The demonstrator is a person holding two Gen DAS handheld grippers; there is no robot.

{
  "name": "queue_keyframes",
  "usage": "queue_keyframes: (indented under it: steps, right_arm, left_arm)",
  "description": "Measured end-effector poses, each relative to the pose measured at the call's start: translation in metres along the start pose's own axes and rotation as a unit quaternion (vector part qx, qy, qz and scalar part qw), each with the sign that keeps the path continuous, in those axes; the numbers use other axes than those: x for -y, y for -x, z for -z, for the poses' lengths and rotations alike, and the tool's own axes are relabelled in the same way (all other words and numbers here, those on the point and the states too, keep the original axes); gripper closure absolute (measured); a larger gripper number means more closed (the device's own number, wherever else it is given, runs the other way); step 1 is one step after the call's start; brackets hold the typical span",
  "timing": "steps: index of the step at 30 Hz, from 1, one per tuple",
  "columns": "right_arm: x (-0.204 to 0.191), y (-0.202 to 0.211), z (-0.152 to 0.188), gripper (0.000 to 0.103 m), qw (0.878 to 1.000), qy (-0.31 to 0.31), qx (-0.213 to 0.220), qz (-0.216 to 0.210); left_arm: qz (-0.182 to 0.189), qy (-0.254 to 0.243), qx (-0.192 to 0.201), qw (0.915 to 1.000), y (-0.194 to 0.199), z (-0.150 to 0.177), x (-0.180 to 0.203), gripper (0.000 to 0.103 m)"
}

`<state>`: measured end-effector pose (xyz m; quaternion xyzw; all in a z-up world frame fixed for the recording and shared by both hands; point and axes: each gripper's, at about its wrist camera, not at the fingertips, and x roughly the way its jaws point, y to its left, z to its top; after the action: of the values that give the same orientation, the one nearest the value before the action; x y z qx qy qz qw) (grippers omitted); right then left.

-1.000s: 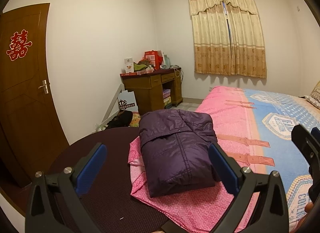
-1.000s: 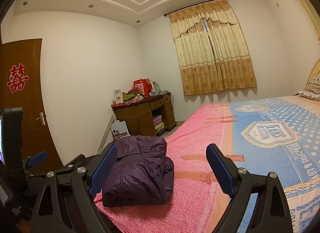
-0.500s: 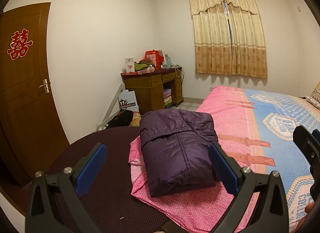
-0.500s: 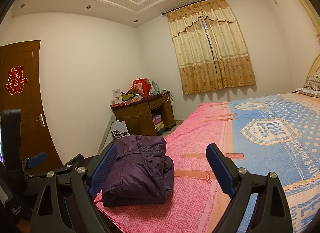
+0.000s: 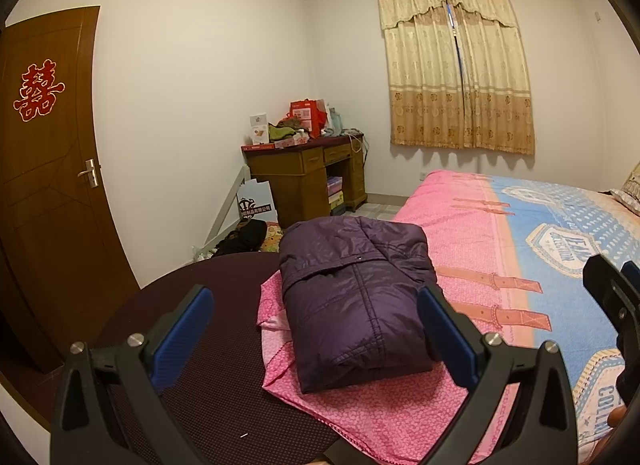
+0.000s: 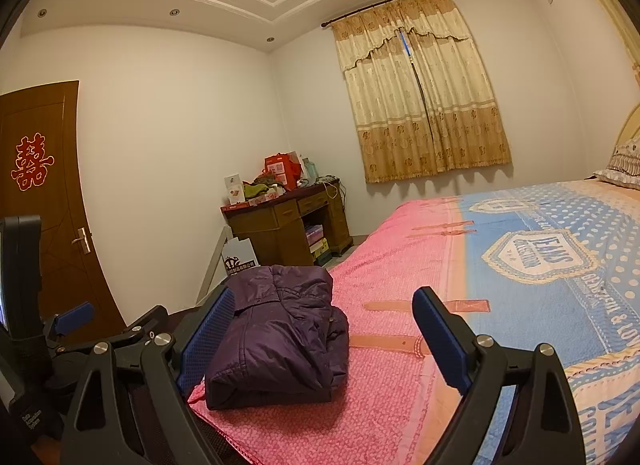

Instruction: Fold large clothes

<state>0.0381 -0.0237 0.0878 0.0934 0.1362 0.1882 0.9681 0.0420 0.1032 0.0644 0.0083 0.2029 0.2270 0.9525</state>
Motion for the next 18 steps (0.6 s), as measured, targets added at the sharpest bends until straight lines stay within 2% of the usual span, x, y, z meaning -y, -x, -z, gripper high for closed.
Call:
queue_keyframes:
  steps: [18]
  right_arm:
    - [-0.0008,0.0008,-0.0002,0.012,1.000,-0.003,0.005,0.002]
  left_arm:
    - [-0.003,0.007,0.004,1.0000,0.0008,-0.0004,-0.0023,0.000]
